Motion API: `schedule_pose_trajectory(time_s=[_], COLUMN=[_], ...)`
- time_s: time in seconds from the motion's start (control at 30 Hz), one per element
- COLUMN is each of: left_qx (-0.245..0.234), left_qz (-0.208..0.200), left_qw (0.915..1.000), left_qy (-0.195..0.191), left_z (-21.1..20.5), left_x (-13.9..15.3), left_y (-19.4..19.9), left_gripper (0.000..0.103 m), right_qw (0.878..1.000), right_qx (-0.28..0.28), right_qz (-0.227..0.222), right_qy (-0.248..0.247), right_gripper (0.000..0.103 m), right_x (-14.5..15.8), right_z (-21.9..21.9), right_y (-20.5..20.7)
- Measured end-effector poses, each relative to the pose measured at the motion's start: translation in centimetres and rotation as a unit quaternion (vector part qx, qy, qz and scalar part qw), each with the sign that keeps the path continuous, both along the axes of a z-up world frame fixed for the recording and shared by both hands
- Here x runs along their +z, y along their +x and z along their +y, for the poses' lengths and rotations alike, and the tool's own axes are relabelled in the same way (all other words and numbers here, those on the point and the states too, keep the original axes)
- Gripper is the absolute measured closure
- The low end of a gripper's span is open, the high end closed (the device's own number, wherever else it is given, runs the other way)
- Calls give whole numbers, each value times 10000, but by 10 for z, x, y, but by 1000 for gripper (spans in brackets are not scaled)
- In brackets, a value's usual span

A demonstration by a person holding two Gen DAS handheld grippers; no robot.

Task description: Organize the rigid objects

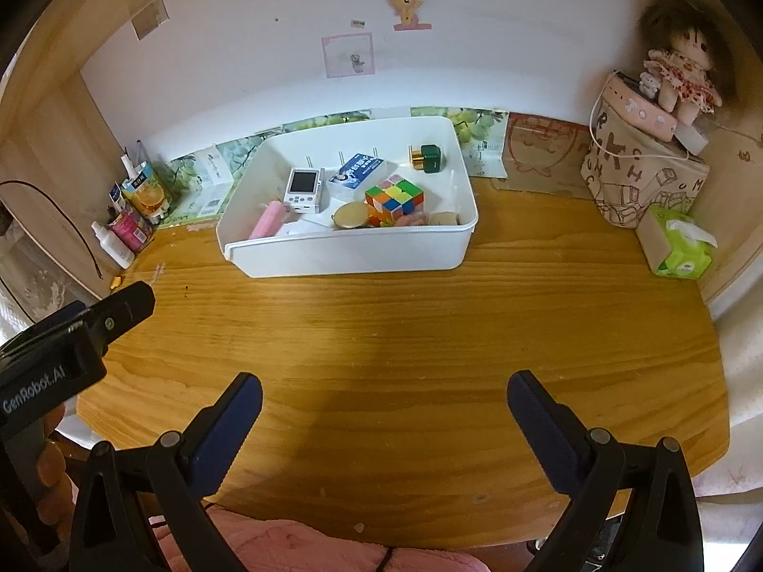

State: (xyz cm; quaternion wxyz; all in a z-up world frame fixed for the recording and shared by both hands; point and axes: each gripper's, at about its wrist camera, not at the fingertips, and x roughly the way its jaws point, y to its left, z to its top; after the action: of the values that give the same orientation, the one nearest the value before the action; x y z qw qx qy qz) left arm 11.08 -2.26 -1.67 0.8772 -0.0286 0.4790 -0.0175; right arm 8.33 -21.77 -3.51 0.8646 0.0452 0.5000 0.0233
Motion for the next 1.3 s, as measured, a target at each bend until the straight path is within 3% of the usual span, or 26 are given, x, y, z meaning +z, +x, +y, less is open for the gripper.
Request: schedule_pose_trajectory(time_s=[1.3], left_qx=[-161], left_qz=[-282], left_qw=[9993], left_qy=[204], left_z=[-14], left_x=[7], left_y=[-8], left_gripper=[2], right_qw=[9997], right_qx=[75], right_qz=[155], right_qy=[-196], right_gripper=[0], right_x=[-9], right_z=[7], right_y=[-12])
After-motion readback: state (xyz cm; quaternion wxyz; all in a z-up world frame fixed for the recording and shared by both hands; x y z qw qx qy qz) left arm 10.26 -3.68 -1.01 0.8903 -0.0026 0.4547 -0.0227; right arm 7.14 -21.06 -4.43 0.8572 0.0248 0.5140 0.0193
